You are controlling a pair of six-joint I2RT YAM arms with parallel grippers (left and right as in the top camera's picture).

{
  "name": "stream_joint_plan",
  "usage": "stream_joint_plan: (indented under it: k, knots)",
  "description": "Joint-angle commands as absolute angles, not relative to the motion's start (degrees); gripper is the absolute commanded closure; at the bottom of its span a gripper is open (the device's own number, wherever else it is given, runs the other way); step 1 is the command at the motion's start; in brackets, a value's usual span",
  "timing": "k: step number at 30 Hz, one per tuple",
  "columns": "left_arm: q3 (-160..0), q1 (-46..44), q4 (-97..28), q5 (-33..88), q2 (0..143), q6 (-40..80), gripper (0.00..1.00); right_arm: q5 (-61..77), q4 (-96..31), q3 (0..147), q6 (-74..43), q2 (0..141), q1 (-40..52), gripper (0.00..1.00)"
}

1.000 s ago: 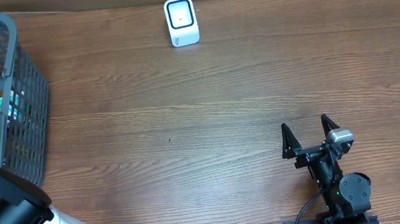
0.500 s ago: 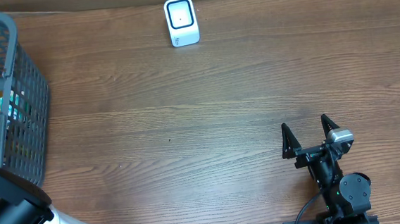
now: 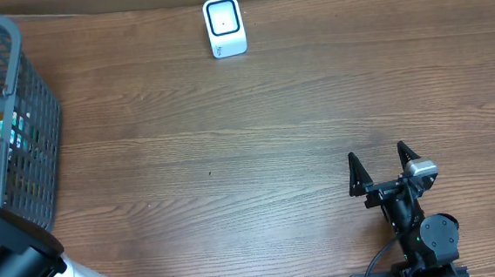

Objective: Scan the item barcode
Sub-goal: 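Close the left gripper on the yellow dish-soap bottle's neck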

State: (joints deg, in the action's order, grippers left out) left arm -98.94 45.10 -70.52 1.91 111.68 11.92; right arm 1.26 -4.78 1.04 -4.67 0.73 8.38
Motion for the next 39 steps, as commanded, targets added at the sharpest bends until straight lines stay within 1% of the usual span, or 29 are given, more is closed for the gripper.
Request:
stream_joint_plan:
  k: [1, 2, 4, 5, 6, 12, 18, 25, 26, 28, 30, 33, 34, 39]
  knots:
    - [-98.5, 45.3, -70.9, 2.3, 112.0, 14.0, 0.64, 1.6, -4.7, 0.4, -4.7, 0.2, 8.5, 0.0]
    - [-98.5, 45.4, -71.1, 2.3, 111.8, 14.4, 0.64, 1.6, -4.7, 0.4, -4.7, 0.2, 8.5, 0.0]
    - [-98.5, 45.4, -71.3, 2.0, 111.3, 14.5, 0.73, 1.6, -4.7, 0.4, -4.7, 0.2, 8.5, 0.0]
    - [-98.5, 45.4, -71.4, 1.0, 110.7, 15.4, 0.76, 1.6, -4.7, 0.4, -4.7, 0.2, 8.5, 0.0]
    - [-98.5, 45.4, -71.3, -0.2, 110.1, 16.1, 0.76, 1.6, -4.7, 0.4, -4.7, 0.2, 8.5, 0.0]
    - [-98.5, 45.4, -70.0, -4.4, 106.0, 19.0, 0.75, 1.6, -4.7, 0.5, -4.7, 0.2, 8.5, 0.0]
    - [-98.4, 45.3, -69.8, -5.5, 107.1, 19.6, 0.72, 1.6, -4.7, 0.4, -4.7, 0.2, 8.5, 0.0]
    - [-96.4, 45.0, -68.0, -5.5, 108.6, 19.6, 0.71, 1.6, -4.7, 0.4, -4.7, 0.2, 8.5, 0.0]
    - [-95.7, 45.0, -67.4, -5.5, 108.6, 19.6, 0.71, 1.6, -4.7, 0.4, -4.7, 0.2, 8.5, 0.0]
    - [-94.7, 45.0, -66.4, -4.8, 108.6, 19.6, 0.64, 1.6, -4.7, 0.4, -4.7, 0.2, 8.5, 0.0]
    - [-94.2, 44.9, -65.9, -4.4, 108.6, 19.5, 0.6, 1.6, -4.7, 0.4, -4.7, 0.2, 8.5, 0.0]
    - [-94.1, 45.0, -65.9, -4.4, 108.6, 19.5, 0.51, 1.6, -4.7, 0.4, -4.7, 0.2, 8.5, 0.0]
    - [-94.1, 45.0, -65.9, -4.4, 108.6, 19.5, 0.5, 1.6, -4.7, 0.4, -4.7, 0.2, 8.5, 0.0]
    - [-94.1, 45.0, -65.9, -4.4, 108.6, 19.5, 0.37, 1.6, -4.7, 0.4, -4.7, 0.2, 8.5, 0.0]
